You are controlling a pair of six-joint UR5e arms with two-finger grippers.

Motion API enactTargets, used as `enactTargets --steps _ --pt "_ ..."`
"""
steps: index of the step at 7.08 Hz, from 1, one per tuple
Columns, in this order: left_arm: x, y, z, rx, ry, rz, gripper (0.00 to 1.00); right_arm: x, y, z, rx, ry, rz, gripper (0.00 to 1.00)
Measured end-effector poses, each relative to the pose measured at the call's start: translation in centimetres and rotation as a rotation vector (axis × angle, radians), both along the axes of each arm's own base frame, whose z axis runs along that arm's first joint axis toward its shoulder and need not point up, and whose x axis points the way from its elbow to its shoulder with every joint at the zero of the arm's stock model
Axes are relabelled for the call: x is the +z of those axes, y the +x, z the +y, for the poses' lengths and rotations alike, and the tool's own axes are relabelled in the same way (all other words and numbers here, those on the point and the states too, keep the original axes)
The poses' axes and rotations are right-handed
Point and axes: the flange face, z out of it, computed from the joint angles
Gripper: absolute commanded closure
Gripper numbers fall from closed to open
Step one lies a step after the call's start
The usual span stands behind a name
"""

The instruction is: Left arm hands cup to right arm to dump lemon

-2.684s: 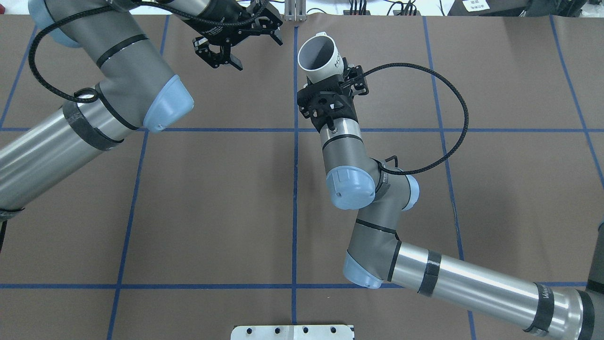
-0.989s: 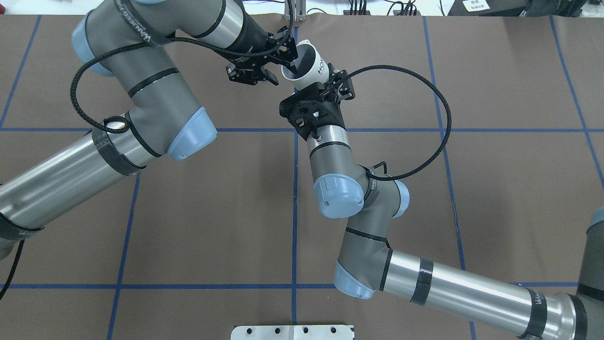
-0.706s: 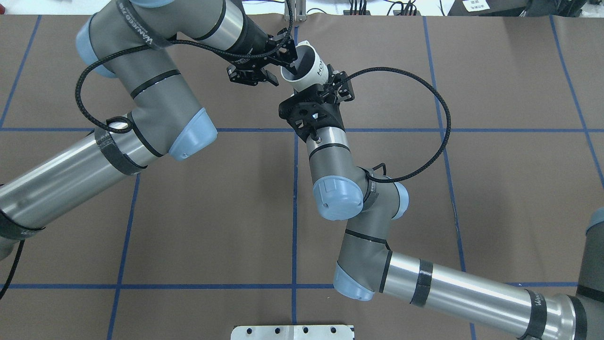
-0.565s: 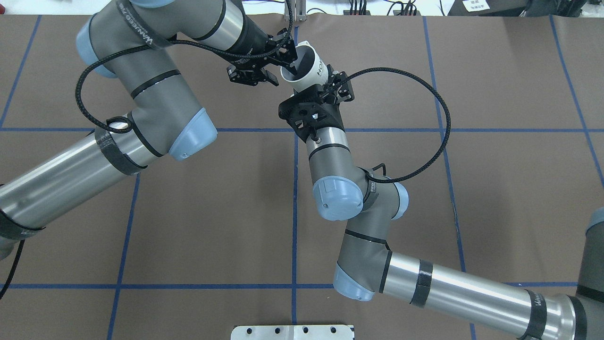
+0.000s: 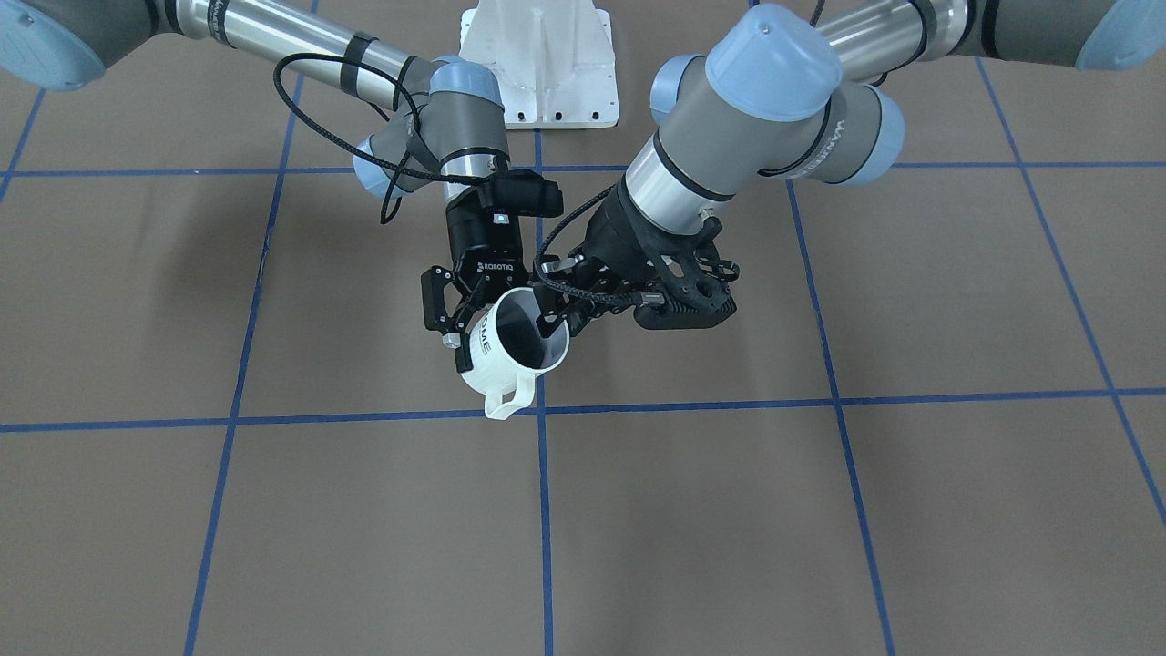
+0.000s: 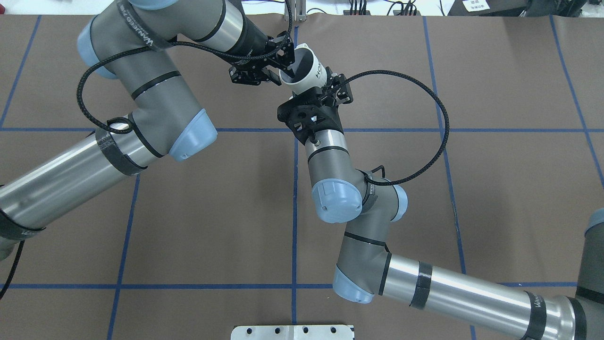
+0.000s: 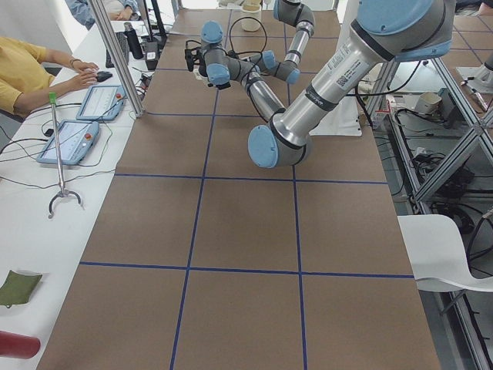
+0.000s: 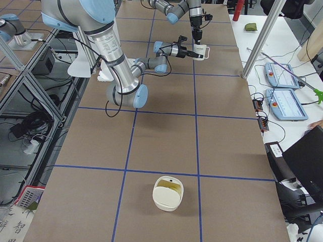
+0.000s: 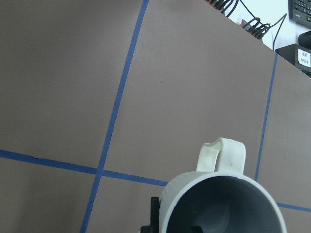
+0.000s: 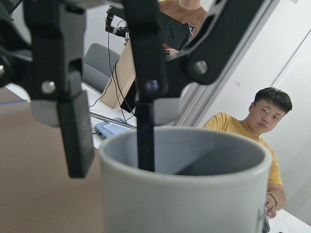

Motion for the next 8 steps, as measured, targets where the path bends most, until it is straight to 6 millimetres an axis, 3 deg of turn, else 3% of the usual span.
enactTargets --steps 3,4,5,6,8 --pt "0.11 0.10 0.02 0.002 0.000 -0.002 0.65 0.01 0.01 -0.01 -0.001 0.000 0.000 0.94" --pt "0.10 0.11 0.02 0.002 0.001 -0.002 0.84 0.01 0.08 0.03 -0.001 0.000 -0.002 0.86" --pt "0.10 0.11 0.00 0.002 0.000 -0.002 1.00 -0.02 0.23 0.06 -0.001 0.001 -0.004 0.25" --pt "0.13 0.09 -0.02 0.000 -0.003 -0.003 1.00 -0.21 0.32 0.09 -0.001 0.002 -0.008 0.01" --pt "0.35 0.18 -0.14 -0.001 -0.008 -0.007 1.00 -0.69 0.64 0.31 -0.001 0.008 -0.020 0.01"
